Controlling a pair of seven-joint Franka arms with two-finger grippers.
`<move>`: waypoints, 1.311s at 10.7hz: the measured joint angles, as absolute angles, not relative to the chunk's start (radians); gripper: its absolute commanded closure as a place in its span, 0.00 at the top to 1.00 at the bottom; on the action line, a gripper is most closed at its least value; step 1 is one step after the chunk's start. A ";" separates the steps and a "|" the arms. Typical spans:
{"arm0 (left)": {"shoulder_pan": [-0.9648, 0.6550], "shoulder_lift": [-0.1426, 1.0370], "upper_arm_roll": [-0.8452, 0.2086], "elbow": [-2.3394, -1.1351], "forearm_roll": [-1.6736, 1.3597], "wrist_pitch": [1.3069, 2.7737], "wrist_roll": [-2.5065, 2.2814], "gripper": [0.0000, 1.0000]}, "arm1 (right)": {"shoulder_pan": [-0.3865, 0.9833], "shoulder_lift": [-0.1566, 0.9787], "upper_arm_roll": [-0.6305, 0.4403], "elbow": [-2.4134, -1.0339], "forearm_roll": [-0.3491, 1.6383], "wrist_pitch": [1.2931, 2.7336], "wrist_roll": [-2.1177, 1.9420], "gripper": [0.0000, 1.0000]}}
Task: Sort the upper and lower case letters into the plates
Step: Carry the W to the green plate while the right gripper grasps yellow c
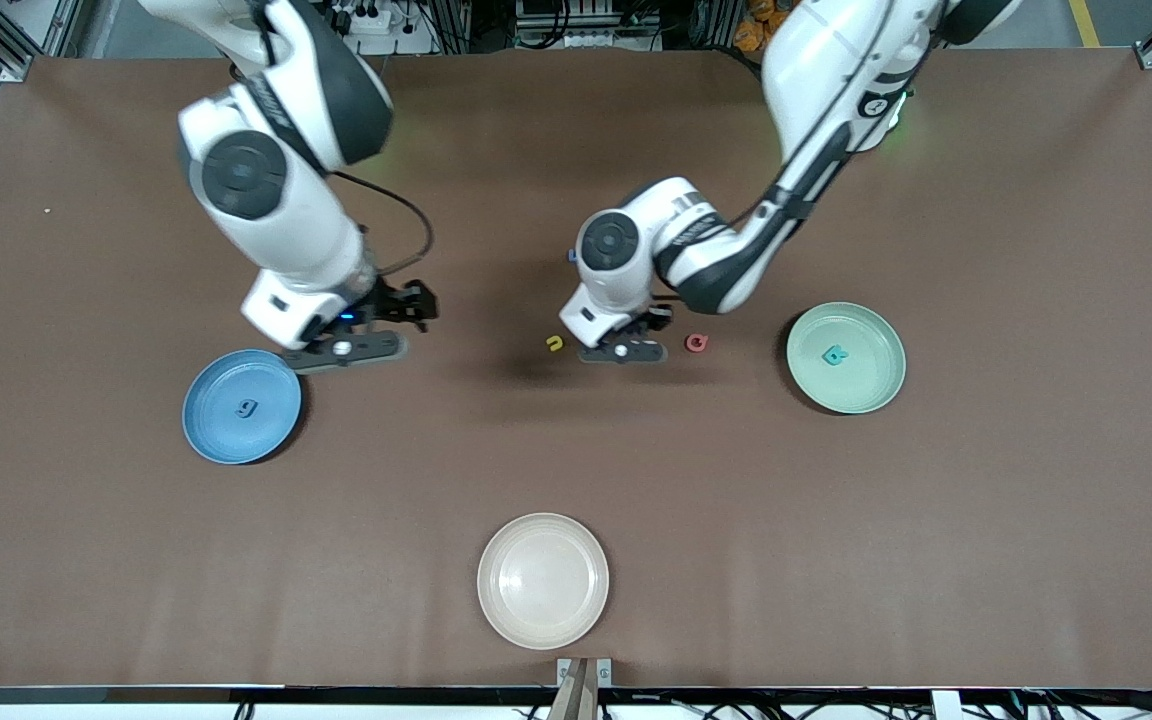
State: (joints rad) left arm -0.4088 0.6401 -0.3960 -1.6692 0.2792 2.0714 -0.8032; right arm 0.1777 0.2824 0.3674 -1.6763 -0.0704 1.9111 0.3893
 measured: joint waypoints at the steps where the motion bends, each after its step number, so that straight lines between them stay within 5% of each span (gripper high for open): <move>1: -0.331 0.618 -0.420 -1.669 0.279 2.013 -0.691 0.00 | 0.218 0.309 0.368 -1.677 -0.075 1.934 0.405 1.00; 6: 0.032 0.580 -0.459 -1.748 0.278 1.902 -0.236 0.00 | 0.400 0.508 0.367 -1.686 -0.136 2.194 0.431 1.00; 10: 0.112 0.579 -0.473 -1.871 0.268 1.912 -0.240 0.00 | 0.463 0.615 0.367 -1.686 -0.180 2.260 0.433 0.91; 11: 0.120 0.579 -0.475 -1.894 0.268 1.930 -0.244 0.25 | 0.466 0.634 0.367 -1.686 -0.190 2.270 0.433 0.88; 12: 0.132 0.579 -0.477 -1.912 0.268 1.951 -0.245 0.99 | 0.468 0.651 0.367 -1.686 -0.198 2.276 0.433 0.84; 14: 0.145 0.579 -0.478 -1.924 0.267 1.964 -0.245 1.00 | 0.469 0.674 0.367 -1.686 -0.220 2.284 0.433 0.79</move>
